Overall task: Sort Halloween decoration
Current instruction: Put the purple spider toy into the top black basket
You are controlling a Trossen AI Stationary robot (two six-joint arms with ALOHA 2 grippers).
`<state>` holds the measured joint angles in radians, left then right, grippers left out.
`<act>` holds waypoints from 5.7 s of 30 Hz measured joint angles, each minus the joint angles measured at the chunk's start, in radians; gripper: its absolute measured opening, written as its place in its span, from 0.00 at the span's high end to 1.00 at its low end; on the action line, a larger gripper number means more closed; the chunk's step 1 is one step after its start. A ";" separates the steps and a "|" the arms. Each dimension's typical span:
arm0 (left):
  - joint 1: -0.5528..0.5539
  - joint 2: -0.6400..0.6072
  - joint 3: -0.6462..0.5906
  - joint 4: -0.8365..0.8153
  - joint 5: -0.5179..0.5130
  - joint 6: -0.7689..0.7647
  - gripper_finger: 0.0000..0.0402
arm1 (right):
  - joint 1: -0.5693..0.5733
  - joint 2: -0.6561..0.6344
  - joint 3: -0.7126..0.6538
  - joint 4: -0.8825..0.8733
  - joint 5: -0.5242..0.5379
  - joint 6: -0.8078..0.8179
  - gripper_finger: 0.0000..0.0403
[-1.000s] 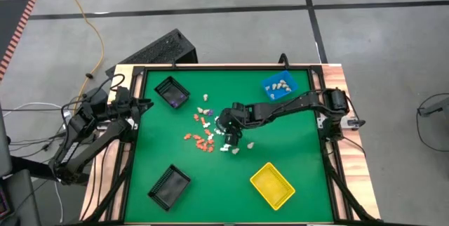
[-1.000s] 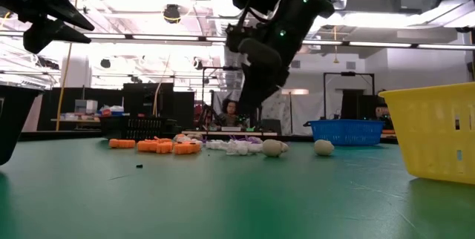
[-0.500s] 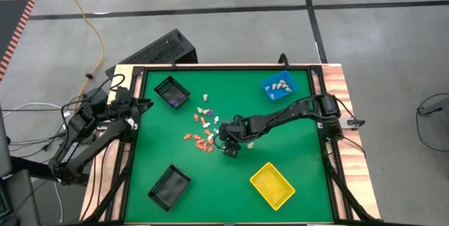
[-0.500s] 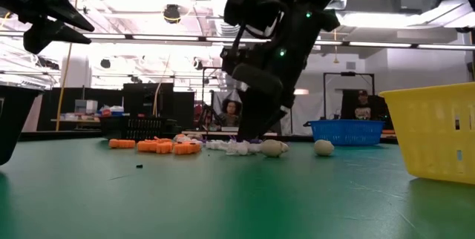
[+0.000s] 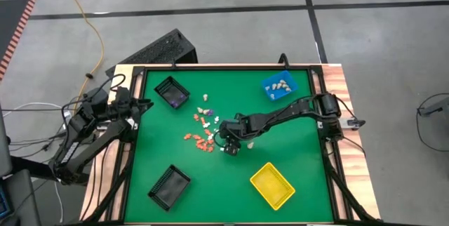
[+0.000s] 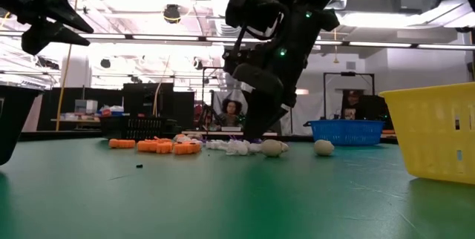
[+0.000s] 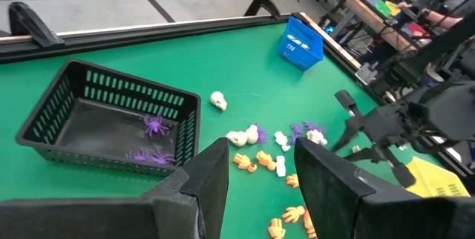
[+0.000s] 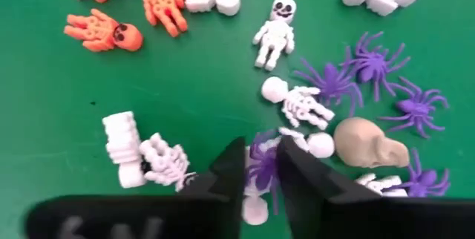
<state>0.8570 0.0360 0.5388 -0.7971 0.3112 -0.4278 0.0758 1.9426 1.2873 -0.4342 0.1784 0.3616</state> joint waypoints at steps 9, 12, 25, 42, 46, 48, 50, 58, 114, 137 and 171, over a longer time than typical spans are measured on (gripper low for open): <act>0.000 0.000 0.000 0.000 -0.012 0.005 0.64 | 0.001 -0.001 0.000 -0.002 -0.002 -0.019 0.97; 0.000 0.000 0.000 0.000 -0.012 0.015 0.64 | 0.003 -0.005 0.008 -0.014 -0.002 -0.017 0.97; 0.000 0.000 0.000 0.001 -0.012 0.017 0.64 | -0.034 -0.013 0.156 -0.044 0.001 -0.144 0.97; 0.000 0.000 0.000 0.001 -0.049 0.025 0.64 | -0.195 -0.004 0.180 0.452 -0.126 -0.186 0.97; 0.000 0.000 0.000 0.001 -0.051 0.025 0.64 | -0.231 0.012 0.179 0.563 -0.138 -0.147 0.97; 0.000 0.000 0.000 0.001 -0.057 0.026 0.64 | -0.246 0.024 0.181 0.627 -0.150 -0.141 0.97; 0.000 0.000 0.000 0.001 -0.061 0.029 0.64 | -0.260 0.046 0.205 0.666 -0.153 -0.128 0.97; 0.000 0.000 0.000 0.001 -0.062 0.031 0.64 | -0.286 0.273 0.522 0.650 -0.189 -0.132 0.97; 0.000 0.000 0.000 -0.002 -0.090 0.024 0.64 | -0.365 0.103 0.578 -0.862 -0.438 -0.613 0.67; 0.000 0.000 0.000 -0.007 -0.130 0.022 0.64 | -0.128 -0.268 -0.313 0.131 -0.110 -0.232 0.44; 0.000 0.000 0.000 -0.010 -0.144 0.000 0.64 | -0.086 -0.142 -0.308 0.188 -0.038 -0.088 0.95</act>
<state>0.8572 0.0364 0.5388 -0.8073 0.1674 -0.4278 -0.0097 1.8008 0.9791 -0.2466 0.1402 0.2733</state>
